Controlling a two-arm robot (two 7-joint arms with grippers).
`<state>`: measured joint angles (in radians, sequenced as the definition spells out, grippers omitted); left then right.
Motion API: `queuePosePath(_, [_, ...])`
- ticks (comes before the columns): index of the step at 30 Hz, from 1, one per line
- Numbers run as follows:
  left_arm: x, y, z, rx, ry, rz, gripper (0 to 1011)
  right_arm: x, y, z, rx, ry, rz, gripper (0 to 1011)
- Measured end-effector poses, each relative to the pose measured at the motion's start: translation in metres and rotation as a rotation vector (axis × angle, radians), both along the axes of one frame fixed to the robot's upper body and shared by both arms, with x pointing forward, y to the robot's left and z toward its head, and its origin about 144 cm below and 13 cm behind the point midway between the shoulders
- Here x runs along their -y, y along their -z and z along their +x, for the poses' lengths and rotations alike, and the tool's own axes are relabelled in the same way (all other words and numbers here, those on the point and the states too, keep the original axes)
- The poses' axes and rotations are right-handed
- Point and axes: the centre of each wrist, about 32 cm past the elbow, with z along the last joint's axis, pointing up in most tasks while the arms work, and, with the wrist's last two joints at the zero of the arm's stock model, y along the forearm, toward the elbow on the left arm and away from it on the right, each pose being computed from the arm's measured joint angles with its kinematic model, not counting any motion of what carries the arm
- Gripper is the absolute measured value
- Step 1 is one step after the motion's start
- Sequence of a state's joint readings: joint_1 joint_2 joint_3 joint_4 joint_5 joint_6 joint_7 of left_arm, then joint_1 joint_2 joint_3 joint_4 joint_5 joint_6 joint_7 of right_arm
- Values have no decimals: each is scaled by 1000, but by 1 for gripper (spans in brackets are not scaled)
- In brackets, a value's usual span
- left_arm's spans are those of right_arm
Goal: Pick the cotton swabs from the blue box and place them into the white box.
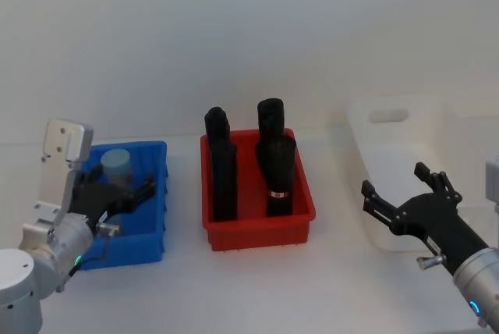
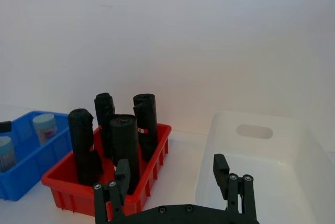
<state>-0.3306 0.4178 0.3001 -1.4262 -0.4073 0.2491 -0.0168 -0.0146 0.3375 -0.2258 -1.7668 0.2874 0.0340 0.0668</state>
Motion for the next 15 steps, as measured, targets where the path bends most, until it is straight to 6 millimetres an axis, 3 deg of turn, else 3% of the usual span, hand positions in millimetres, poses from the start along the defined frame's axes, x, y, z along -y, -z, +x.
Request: queuePosePath(15, [-22,17,12,-73,-50,-6,1004,0,0,0,0,0,0,1002])
